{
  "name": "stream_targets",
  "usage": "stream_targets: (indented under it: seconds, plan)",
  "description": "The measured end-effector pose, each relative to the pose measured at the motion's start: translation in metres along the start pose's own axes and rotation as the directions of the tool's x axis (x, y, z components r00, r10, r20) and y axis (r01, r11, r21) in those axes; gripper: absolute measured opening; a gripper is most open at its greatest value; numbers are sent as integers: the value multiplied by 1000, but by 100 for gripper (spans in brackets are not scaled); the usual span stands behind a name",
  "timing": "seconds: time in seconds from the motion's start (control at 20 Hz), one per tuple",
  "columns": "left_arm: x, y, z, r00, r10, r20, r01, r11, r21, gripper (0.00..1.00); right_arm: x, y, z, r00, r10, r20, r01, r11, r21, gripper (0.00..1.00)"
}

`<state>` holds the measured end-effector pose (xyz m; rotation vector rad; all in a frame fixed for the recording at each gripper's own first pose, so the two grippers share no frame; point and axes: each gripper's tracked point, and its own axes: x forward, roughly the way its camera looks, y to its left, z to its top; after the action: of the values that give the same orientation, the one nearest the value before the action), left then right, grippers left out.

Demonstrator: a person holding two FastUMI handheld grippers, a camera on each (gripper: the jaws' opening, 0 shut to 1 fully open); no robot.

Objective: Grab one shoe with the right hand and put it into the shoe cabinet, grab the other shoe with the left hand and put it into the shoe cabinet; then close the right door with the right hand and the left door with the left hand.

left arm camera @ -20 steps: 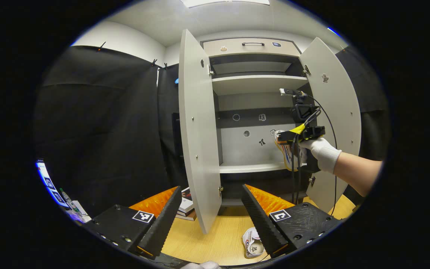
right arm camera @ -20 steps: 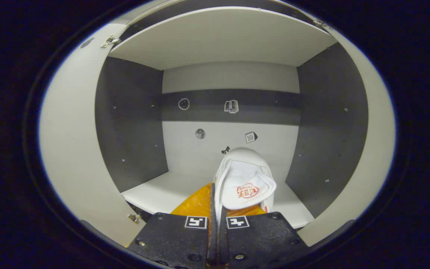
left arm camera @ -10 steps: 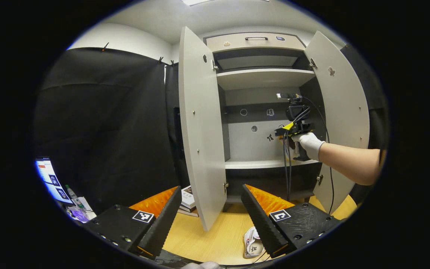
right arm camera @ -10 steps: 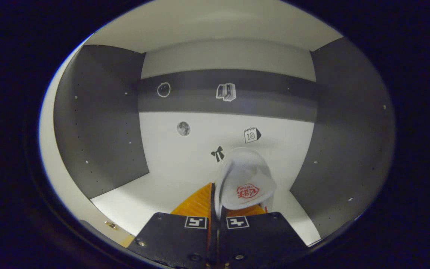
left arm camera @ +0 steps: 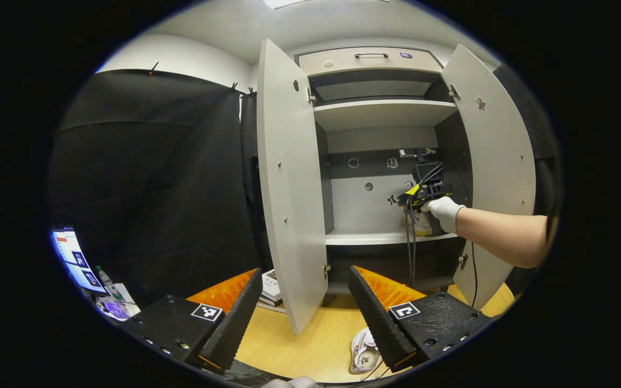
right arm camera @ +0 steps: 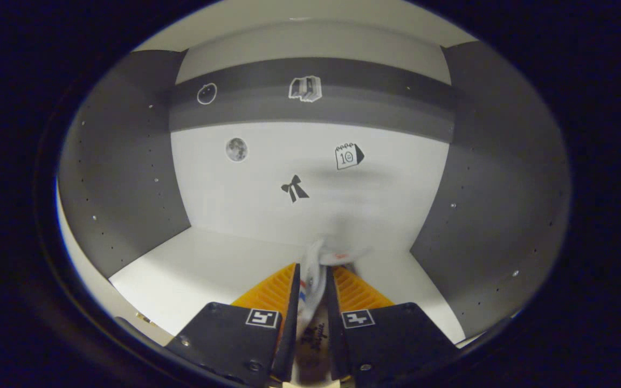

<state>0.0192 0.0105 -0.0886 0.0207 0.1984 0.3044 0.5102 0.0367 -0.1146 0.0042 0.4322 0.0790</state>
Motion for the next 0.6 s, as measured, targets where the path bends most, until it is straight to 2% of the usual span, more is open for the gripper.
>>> stream_targets:
  seconds: [0.05, 0.15, 0.2, 0.25, 0.3, 0.35, 0.4, 0.55, 0.6]
  plan:
    - [1, 1, 0, 1000, 0, -1, 0, 1000, -5, 96, -3, 1, 2, 1000, -19, 2, 19, 1000, -11, 30]
    - [3, 0, 1, 1000, -9, 0, 9, 1000, -10, 96, -9, -1, 11, 999, -30, 36, 32, 998, -49, 60]
    - [3, 0, 2, 1000, -15, -2, 15, 1000, -10, 96, -14, 1, 11, 999, -29, 39, 31, 998, -47, 57]
    - [2, -1, 1, 1000, -20, 3, 20, 1000, -9, 96, -18, 2, 13, 998, -24, 49, 27, 999, -46, 60]
    - [2, 0, 1, 1000, -25, 6, 25, 1000, -8, 96, -22, 0, 14, 998, -31, 55, 33, 999, -43, 75]
    - [2, 0, 4, 999, -31, 9, 31, 999, -11, 96, -27, 0, 17, 997, -31, 68, 33, 999, -40, 82]
    - [2, 0, 4, 999, -40, 11, 40, 999, -16, 96, -34, 0, 22, 996, -30, 89, 33, 999, -36, 84]
    - [1, 2, 2, 998, -60, 10, 60, 998, -9, 96, -70, 0, 39, 984, -31, 174, 37, 999, -31, 84]
    - [0, 3, 2, 997, -70, 15, 70, 998, -7, 96, -86, 1, 44, 979, -24, 203, 31, 999, -36, 89]
